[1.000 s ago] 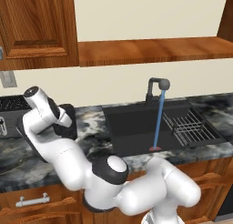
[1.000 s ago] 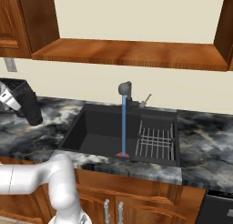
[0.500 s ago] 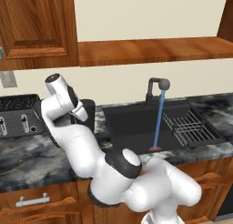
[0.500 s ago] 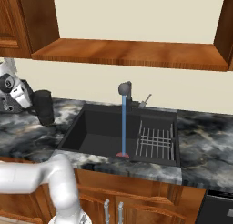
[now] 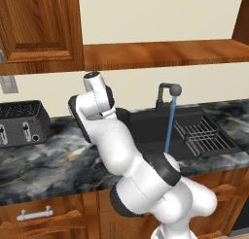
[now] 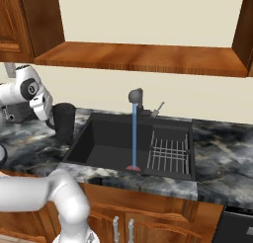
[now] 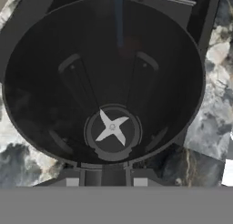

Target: Turn on the sink faucet and place the jug under the water for a few seconds to fill it up.

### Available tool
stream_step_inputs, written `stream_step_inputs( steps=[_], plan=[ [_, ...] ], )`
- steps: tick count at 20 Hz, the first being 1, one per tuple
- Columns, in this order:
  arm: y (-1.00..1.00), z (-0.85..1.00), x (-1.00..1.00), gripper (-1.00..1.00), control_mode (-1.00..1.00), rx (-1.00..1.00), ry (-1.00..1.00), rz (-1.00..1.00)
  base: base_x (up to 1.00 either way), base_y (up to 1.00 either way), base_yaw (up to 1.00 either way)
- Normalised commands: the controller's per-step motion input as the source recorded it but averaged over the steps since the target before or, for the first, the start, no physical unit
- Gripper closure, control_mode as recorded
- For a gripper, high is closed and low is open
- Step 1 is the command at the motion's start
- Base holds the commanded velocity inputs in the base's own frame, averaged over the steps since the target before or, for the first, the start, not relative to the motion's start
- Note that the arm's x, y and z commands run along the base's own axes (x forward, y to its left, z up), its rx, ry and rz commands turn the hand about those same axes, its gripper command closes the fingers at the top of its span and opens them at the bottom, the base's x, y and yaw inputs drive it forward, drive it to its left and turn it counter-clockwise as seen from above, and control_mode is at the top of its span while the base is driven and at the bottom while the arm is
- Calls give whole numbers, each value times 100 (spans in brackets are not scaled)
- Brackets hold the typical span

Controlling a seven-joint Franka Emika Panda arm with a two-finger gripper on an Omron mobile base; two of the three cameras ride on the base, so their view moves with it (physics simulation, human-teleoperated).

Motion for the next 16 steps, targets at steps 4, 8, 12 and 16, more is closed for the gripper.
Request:
stream_step_inputs(
  steps=[4,8,12,16],
  plan=[
    [-100,0,-4,100,-100,1,0,-14,0,0,0],
    [-100,0,0,100,-100,0,0,-1,0,0,0],
    [-96,0,0,100,-100,0,0,0,0,0,0],
    [-63,0,0,100,-100,0,0,0,0,0,0]
  ],
)
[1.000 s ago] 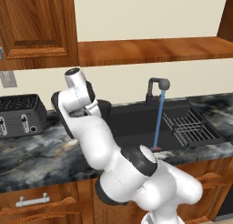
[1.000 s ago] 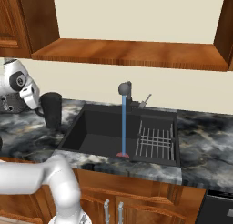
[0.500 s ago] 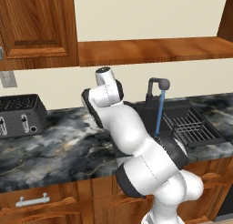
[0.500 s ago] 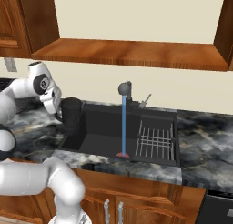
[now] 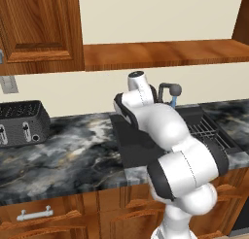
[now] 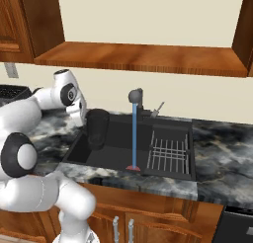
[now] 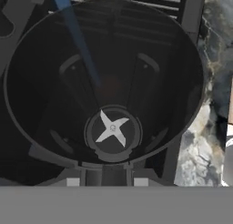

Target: Turn on the sink faucet and place the jug under the water for a few seconds to fill it up.

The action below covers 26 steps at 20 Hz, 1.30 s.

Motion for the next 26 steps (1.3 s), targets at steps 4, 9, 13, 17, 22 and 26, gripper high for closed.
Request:
stream_step_inputs(
  steps=[4,9,13,17,22,26],
  plan=[
    [-43,0,0,100,-100,0,0,0,0,0,0],
    [-30,-8,0,100,-100,0,0,0,0,0,0],
    [-21,-6,0,100,-100,0,0,0,0,0,0],
    [-22,-4,0,100,-100,0,0,0,0,0,0],
    [-14,-11,2,100,-100,0,0,0,0,0,0],
    [13,-29,0,100,-100,-6,0,0,0,0,0]
  ],
)
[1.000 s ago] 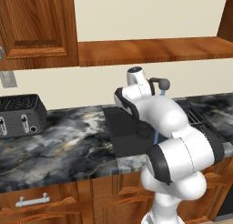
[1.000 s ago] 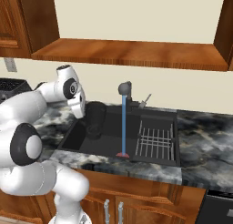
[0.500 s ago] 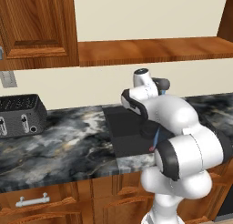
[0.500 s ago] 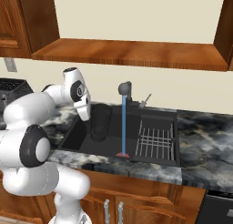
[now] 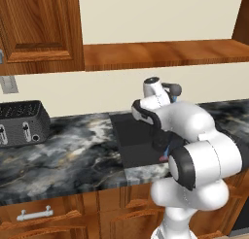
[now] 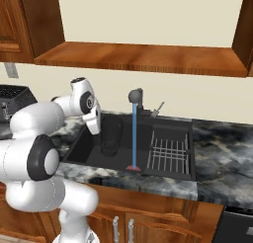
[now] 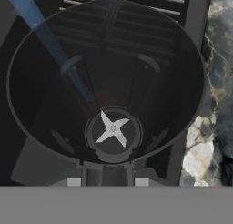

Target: Turn on the sink faucet and place the jug under the water for a few seconds to fill it up.

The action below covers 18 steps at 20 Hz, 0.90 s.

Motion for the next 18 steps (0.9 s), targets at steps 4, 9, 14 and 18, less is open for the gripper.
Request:
stream_step_inputs(
  steps=[4,9,14,18],
  plan=[
    [13,-16,2,100,-100,-4,0,0,0,0,0],
    [14,-1,11,100,-100,0,0,0,0,0,0],
    [25,0,28,100,-100,-1,0,0,0,0,0],
    [24,0,35,100,-100,-1,0,0,0,0,0]
  ],
)
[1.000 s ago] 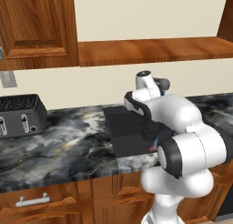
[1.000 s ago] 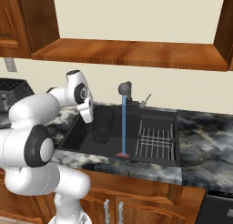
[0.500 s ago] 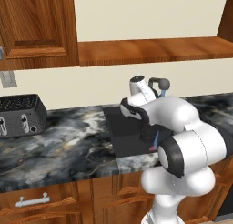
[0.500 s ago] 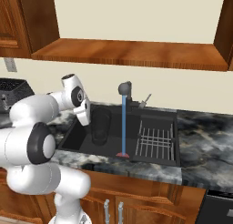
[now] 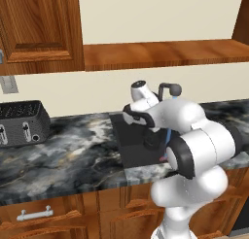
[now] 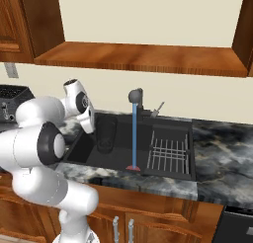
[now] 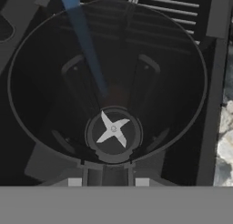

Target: Turn on the sink faucet and place the jug under the water for a few seconds to fill it up.

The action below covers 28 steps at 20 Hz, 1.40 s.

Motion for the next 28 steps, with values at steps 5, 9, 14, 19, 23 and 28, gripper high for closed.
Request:
stream_step_inputs(
  steps=[5,9,14,19,23,28],
  plan=[
    [10,0,45,100,-100,0,6,0,0,0,0],
    [0,0,47,100,-100,0,6,0,0,0,0],
    [0,0,47,100,-100,0,5,0,0,0,0],
    [-9,0,44,100,-100,0,6,0,0,0,0],
    [-27,0,44,100,-100,5,5,0,0,0,0],
    [-40,0,36,100,-100,9,1,0,0,0,0]
  ],
)
